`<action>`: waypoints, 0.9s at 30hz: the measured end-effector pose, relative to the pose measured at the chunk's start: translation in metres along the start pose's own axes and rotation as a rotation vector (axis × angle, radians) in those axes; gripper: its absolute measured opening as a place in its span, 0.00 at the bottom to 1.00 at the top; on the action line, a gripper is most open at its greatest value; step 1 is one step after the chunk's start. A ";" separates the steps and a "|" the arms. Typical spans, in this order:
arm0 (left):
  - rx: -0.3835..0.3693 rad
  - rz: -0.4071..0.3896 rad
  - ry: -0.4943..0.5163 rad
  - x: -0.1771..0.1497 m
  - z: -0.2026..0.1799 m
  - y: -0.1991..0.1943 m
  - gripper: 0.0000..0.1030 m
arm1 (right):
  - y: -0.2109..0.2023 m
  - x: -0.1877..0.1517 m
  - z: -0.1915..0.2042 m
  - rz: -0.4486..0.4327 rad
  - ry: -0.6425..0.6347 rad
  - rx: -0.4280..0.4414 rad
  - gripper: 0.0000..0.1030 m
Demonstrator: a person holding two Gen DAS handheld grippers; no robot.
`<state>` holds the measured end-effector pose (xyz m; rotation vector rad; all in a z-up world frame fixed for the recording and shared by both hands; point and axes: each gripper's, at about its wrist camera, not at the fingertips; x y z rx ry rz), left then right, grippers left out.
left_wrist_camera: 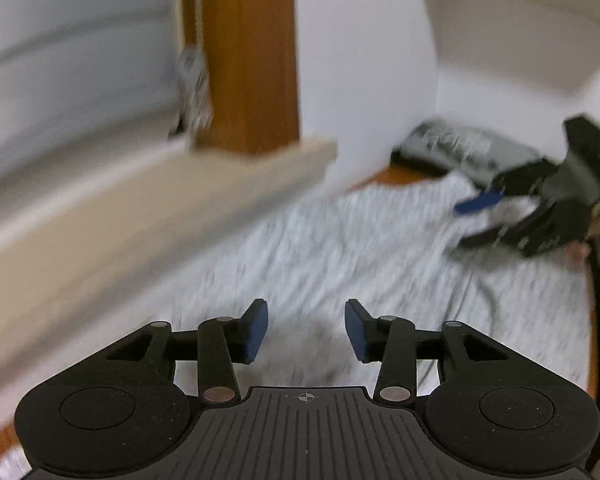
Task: Fold clothes
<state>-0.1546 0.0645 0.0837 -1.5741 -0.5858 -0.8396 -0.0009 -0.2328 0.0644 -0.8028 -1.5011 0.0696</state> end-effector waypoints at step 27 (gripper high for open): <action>0.002 -0.112 0.163 0.020 -0.037 -0.033 0.06 | 0.034 0.079 0.094 -0.042 -0.190 0.202 0.52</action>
Point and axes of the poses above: each gripper's, at about its wrist camera, not at the fingertips, and y roughly the way its jaws point, z to its left, x to its top, and after that the axes turned 8 degrees about -x, right-handed
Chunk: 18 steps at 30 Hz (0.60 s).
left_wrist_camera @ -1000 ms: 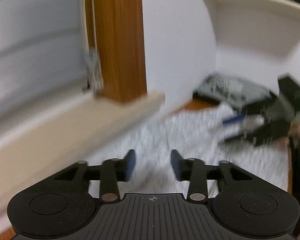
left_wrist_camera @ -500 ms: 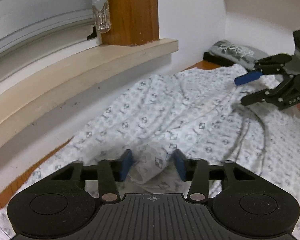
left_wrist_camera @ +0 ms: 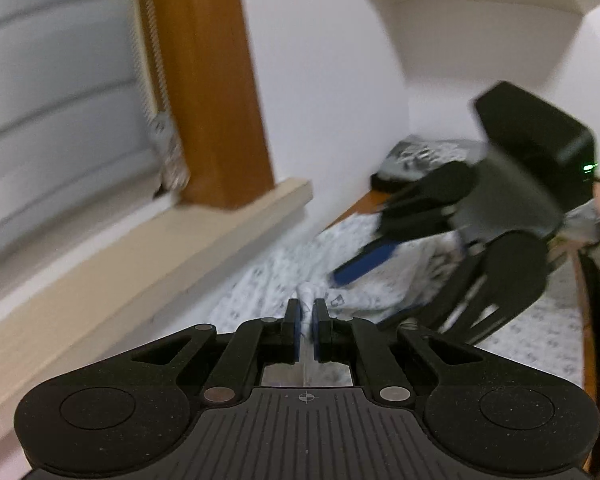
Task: Fold clothes
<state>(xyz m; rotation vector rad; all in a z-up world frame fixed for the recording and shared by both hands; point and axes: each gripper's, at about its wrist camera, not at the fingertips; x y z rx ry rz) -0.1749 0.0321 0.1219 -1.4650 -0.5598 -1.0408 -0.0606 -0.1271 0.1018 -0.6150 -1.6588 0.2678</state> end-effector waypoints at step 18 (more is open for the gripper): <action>0.104 -0.067 -0.111 -0.002 0.001 0.028 0.63 | -0.060 0.058 -0.031 -0.123 0.016 -0.017 0.04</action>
Point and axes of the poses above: each gripper's, at about its wrist camera, not at the fingertips, and y roughly the way its jaws point, z to its left, x to its top, and after that the axes turned 8 degrees about -x, right-handed
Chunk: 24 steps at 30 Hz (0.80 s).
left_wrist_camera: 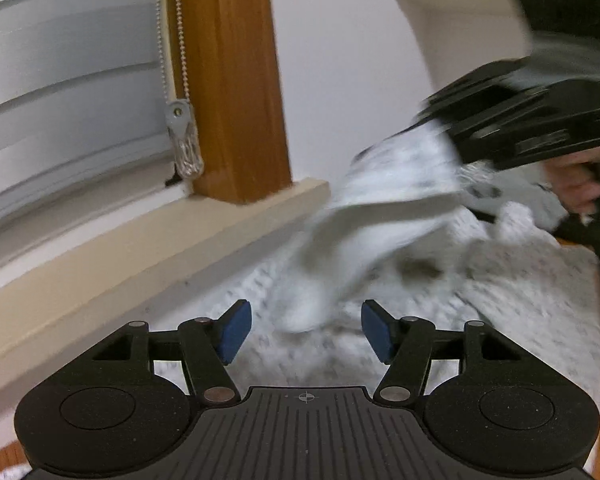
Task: Fold clothes
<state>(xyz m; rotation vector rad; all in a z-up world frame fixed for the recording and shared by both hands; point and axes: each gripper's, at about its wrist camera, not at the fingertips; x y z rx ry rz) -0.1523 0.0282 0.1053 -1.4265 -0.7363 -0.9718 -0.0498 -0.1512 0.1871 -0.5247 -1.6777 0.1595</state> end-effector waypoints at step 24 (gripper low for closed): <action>-0.047 -0.289 -0.059 0.115 -0.015 -0.082 0.04 | -0.123 0.100 0.002 -0.108 -0.091 -0.225 0.04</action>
Point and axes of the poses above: each gripper's, at about its wrist camera, not at the fingertips, and y roughly the way its jaws point, z to its left, x to its top, and after that the axes turned 8 degrees about -x, right-handed
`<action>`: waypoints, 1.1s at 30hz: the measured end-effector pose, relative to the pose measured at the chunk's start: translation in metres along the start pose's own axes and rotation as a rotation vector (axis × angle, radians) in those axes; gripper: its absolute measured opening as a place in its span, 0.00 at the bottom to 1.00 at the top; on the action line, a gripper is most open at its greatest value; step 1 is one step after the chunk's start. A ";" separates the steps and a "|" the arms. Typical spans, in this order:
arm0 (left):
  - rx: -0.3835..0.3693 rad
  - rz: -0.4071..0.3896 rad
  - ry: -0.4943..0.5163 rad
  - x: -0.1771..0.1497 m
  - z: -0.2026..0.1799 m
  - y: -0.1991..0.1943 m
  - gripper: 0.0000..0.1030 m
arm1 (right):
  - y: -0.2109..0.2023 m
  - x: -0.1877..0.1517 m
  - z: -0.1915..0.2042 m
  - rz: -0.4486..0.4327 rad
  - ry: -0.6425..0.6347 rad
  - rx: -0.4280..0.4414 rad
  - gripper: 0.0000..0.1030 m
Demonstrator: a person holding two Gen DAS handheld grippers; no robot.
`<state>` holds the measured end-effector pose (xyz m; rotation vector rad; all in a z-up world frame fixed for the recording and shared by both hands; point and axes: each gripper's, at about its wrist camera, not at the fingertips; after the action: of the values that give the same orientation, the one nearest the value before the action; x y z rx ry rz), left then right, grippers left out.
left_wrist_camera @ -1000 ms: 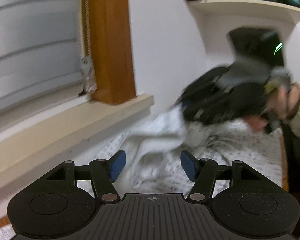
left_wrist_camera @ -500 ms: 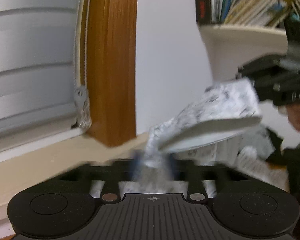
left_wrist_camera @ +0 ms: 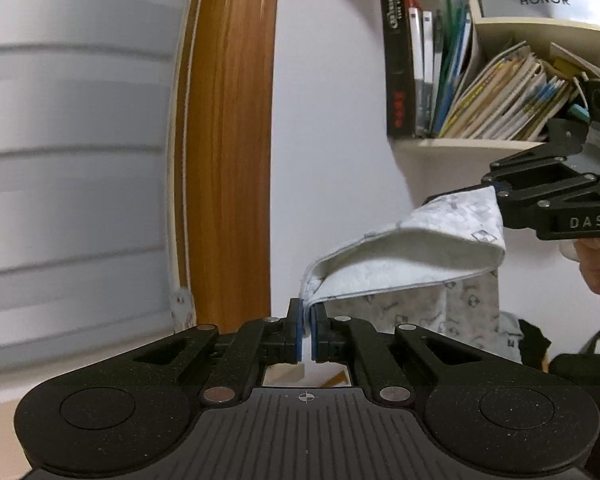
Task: Fold clothes
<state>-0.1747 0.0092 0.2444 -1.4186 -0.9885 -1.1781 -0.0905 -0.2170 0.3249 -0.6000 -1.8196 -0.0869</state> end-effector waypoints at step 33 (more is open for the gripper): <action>-0.017 0.240 -0.053 -0.098 0.050 -0.037 0.04 | 0.046 -0.067 0.115 0.276 -0.034 0.318 0.04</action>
<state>-0.2215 0.0650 0.1540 -1.5423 -0.8190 -0.9785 -0.1566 -0.1606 0.2136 -0.6204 -1.7193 0.3936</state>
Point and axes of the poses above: each gripper's, at about its wrist camera, not at the fingertips, and y roughly the way its jaws point, z to its left, x to its top, and after that the axes turned 8 degrees about -x, right-handed
